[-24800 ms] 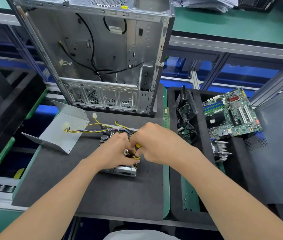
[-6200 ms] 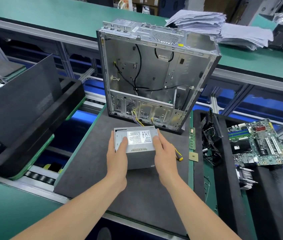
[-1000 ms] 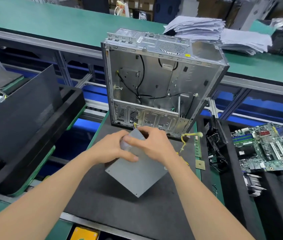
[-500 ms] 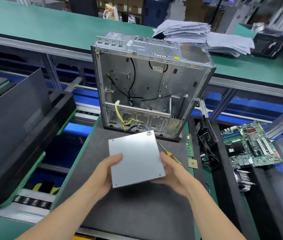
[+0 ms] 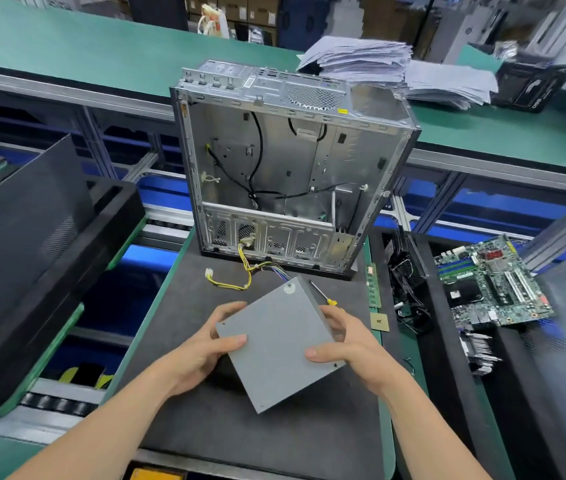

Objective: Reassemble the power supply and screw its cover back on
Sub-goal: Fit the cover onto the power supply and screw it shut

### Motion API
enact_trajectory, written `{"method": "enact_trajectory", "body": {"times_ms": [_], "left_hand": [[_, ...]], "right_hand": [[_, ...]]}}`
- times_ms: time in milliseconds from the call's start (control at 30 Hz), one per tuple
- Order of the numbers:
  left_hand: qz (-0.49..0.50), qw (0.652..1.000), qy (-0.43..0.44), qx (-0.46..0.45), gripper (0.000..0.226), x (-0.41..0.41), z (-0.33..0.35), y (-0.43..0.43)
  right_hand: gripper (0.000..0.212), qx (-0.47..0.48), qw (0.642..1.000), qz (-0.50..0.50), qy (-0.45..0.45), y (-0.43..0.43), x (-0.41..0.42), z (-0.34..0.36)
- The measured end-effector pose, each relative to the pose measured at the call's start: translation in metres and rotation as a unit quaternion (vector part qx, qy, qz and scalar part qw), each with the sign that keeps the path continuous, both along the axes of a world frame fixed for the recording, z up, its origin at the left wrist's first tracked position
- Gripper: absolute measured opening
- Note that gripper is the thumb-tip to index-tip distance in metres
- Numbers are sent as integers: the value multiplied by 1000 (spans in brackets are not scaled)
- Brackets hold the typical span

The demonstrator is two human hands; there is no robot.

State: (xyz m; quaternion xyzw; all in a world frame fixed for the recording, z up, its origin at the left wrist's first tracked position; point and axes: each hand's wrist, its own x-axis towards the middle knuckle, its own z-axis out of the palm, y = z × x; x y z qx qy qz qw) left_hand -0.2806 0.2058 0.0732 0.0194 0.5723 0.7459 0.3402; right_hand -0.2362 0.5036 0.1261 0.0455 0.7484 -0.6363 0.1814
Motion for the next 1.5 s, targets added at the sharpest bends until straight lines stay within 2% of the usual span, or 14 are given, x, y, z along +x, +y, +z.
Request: {"method": "enact_trajectory", "body": {"times_ms": [100, 233, 400, 500, 600, 700, 767, 867, 1033, 1167, 1233, 1367, 1433, 1500], "left_hand": [[-10, 1000, 17, -22, 75, -7, 6, 2], [-16, 997, 59, -44, 86, -15, 11, 8], [-75, 986, 114, -94, 90, -20, 17, 10], [-98, 979, 128, -123, 94, -14, 18, 5], [-89, 984, 112, -107, 84, -5, 19, -2], [-70, 990, 110, -42, 76, 3, 36, 10], [1, 997, 69, 28, 72, 7, 53, 22], [4, 997, 53, 53, 80, 8, 47, 33], [133, 988, -16, 71, 44, 9, 43, 55], [180, 982, -14, 53, 37, 9, 39, 60], [193, 980, -10, 46, 36, 10, 42, 63], [220, 973, -35, 55, 33, 11, 43, 68], [225, 972, -44, 50, 30, 10, 46, 70], [241, 967, -64, 53, 35, 9, 53, 69]], "right_hand": [[81, 5, 1000, -2, 6, 3, 5, 0], [89, 20, 998, -14, 51, 7, 2, 6], [103, 164, 980, 29, 112, 8, -13, 30], [104, 253, 956, 79, 128, -3, -19, 39], [103, 361, 906, 140, 172, -19, -22, 44], [107, 445, 849, 181, 220, -29, -23, 43], [109, 452, 846, 180, 219, -28, -26, 43], [111, 423, 867, 156, 212, -23, -25, 40], [113, 304, 928, 72, 203, -20, -12, 24], [128, 114, 985, -42, 126, -27, 4, 8], [124, 30, 991, -81, 104, -37, 11, 2], [70, -137, 955, -261, 27, -56, 7, 4], [37, -111, 946, -302, 25, -62, 1, 6], [28, -75, 949, -305, 30, -66, -1, 6]]}}
